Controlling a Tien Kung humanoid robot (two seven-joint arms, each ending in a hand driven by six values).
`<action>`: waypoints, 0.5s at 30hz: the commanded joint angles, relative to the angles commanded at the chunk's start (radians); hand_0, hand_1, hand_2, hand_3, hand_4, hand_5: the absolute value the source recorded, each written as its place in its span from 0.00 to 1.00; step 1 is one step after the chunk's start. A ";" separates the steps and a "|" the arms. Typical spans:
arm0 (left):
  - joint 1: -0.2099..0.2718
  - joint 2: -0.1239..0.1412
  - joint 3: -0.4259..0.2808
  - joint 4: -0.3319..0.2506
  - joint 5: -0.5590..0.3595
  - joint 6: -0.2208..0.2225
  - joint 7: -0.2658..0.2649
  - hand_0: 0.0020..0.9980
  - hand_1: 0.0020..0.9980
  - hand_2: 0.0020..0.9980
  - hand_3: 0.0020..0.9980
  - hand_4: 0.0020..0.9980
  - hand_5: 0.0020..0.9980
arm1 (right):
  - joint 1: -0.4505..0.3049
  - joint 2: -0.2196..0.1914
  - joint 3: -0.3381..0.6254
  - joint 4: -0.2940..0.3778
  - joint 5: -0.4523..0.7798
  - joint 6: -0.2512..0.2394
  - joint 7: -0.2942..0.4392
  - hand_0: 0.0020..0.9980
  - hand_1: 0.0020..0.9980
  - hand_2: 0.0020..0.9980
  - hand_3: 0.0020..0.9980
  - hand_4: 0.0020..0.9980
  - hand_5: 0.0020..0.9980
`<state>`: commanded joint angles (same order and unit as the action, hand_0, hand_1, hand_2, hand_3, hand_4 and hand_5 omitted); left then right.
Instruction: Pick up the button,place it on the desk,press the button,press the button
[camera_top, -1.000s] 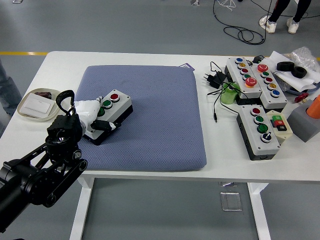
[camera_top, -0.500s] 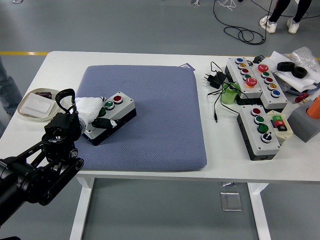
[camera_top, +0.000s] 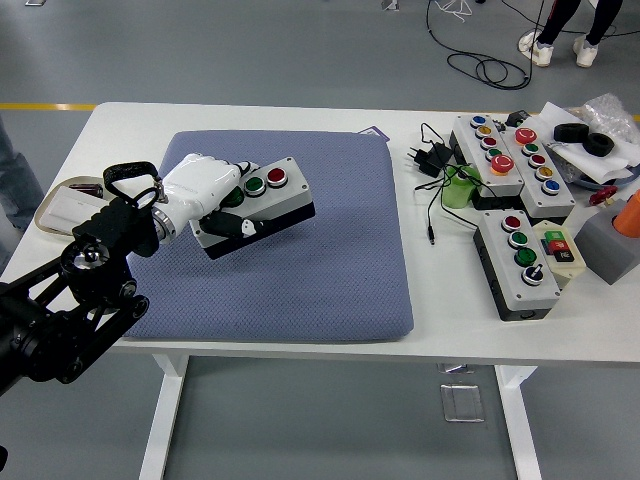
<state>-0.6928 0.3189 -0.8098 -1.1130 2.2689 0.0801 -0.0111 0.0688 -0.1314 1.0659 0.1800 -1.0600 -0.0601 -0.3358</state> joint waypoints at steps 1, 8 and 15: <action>-0.013 0.007 0.013 0.015 0.000 0.016 -0.041 0.22 0.10 0.09 0.21 0.31 0.00 | 0.001 0.000 0.000 0.000 -0.001 0.000 -0.001 0.74 0.72 0.80 0.64 0.44 0.26; -0.069 0.016 0.091 0.068 0.000 0.033 -0.221 0.24 0.12 0.11 0.21 0.29 0.00 | 0.002 0.001 0.000 0.000 -0.012 0.002 -0.004 0.73 0.72 0.79 0.64 0.43 0.26; -0.077 0.000 0.115 0.082 0.000 -0.005 -0.215 0.24 0.12 0.12 0.23 0.27 0.00 | 0.002 0.002 0.006 0.000 -0.024 0.002 -0.005 0.73 0.72 0.79 0.63 0.43 0.26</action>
<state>-0.7699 0.3191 -0.6953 -1.0311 2.2689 0.0755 -0.2263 0.0705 -0.1294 1.0718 0.1800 -1.0841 -0.0579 -0.3412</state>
